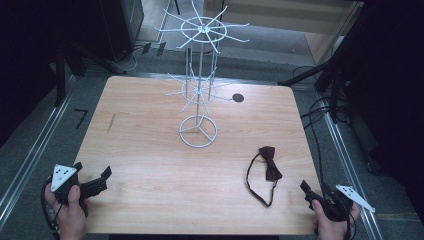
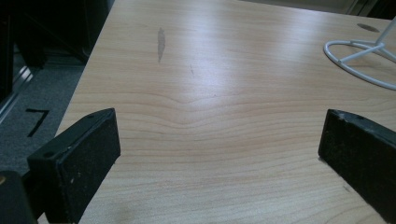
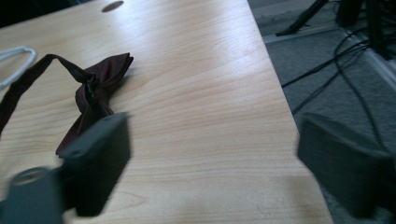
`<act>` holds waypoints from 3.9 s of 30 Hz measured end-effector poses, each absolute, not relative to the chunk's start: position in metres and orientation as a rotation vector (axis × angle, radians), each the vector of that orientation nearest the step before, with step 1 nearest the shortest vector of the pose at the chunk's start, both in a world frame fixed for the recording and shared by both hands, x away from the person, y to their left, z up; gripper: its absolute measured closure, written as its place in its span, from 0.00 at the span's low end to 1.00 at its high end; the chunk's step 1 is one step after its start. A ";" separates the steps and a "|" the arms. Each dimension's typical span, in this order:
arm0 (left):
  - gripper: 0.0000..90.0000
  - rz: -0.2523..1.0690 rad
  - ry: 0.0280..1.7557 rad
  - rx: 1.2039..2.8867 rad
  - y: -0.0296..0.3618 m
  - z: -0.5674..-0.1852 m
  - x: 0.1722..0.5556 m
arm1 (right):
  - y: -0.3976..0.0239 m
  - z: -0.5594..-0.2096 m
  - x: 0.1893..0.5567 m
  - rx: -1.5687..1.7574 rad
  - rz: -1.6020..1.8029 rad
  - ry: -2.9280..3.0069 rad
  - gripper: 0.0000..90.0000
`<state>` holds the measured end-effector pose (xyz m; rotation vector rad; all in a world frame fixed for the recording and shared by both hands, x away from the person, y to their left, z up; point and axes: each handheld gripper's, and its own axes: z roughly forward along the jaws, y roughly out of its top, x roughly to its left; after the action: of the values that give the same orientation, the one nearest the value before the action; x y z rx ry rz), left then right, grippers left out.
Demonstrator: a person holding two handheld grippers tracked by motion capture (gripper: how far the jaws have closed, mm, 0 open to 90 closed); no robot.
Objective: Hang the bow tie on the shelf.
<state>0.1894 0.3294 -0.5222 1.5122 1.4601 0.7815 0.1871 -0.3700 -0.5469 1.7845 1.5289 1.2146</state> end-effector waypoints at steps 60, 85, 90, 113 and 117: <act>0.00 0.778 1.432 1.570 0.325 -0.522 0.190 | -0.226 -0.537 0.272 1.838 0.927 1.881 0.00; 0.00 0.757 1.435 1.585 0.325 -0.522 0.191 | -0.253 -0.541 0.260 1.764 0.861 1.776 0.91; 0.00 0.750 1.436 1.584 0.325 -0.522 0.191 | -0.261 -0.542 0.257 1.791 0.953 1.760 0.96; 0.00 0.755 1.436 1.587 0.325 -0.522 0.191 | -0.229 -0.494 0.240 1.521 1.207 1.632 0.97; 0.00 0.753 1.435 1.586 0.325 -0.522 0.191 | -0.220 -0.489 0.245 1.512 1.233 1.626 0.97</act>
<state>0.1912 0.3252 -0.5222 1.5864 1.4353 0.7530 0.2445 -0.2200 -0.4885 1.5118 1.6258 1.2333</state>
